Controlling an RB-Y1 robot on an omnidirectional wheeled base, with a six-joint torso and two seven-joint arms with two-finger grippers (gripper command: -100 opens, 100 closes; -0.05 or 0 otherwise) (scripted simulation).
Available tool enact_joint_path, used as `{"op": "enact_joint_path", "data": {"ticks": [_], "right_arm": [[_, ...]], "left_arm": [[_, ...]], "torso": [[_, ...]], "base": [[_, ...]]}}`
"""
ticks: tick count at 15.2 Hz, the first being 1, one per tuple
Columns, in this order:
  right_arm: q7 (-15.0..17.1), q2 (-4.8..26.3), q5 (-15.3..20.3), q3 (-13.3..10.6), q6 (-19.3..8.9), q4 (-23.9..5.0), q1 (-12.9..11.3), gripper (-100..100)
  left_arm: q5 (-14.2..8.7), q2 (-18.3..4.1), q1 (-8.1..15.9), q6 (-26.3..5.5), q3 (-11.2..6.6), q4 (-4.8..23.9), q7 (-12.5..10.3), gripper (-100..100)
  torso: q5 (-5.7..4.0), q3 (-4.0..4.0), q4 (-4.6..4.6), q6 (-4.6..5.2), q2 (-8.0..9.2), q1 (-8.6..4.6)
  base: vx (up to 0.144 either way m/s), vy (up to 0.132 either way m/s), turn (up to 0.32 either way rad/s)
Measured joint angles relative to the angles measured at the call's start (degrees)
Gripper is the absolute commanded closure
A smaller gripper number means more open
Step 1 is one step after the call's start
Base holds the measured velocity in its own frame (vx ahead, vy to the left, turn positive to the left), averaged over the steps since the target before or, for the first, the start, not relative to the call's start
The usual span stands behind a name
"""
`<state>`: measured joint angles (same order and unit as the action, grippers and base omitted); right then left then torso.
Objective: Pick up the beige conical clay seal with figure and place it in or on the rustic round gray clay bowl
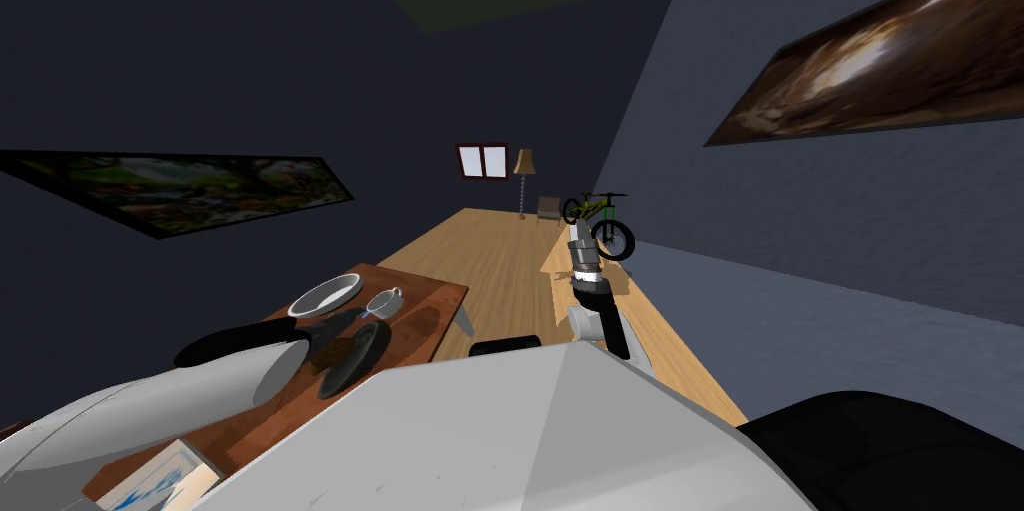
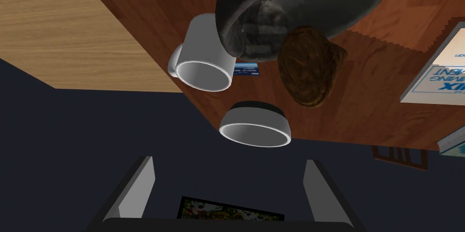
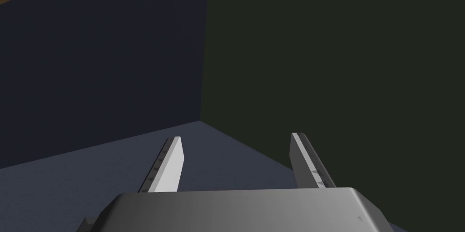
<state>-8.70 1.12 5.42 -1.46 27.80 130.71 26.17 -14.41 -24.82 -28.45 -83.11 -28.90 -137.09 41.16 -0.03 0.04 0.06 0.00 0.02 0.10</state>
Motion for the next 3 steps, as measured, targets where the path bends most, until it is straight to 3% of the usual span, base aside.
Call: {"op": "enact_joint_path", "data": {"ticks": [3], "right_arm": [[0.0, 0.0, 0.0, 0.0, 0.0, 0.0, 0.0, 0]], "left_arm": [[0.0, 0.0, 0.0, 0.0, 0.00, 0.0, 0.0, -100]], "torso": [[-0.01, 0.02, 0.01, 0.00, 0.03, -0.02]], "base": [[0.000, 0.000, 0.000]]}}
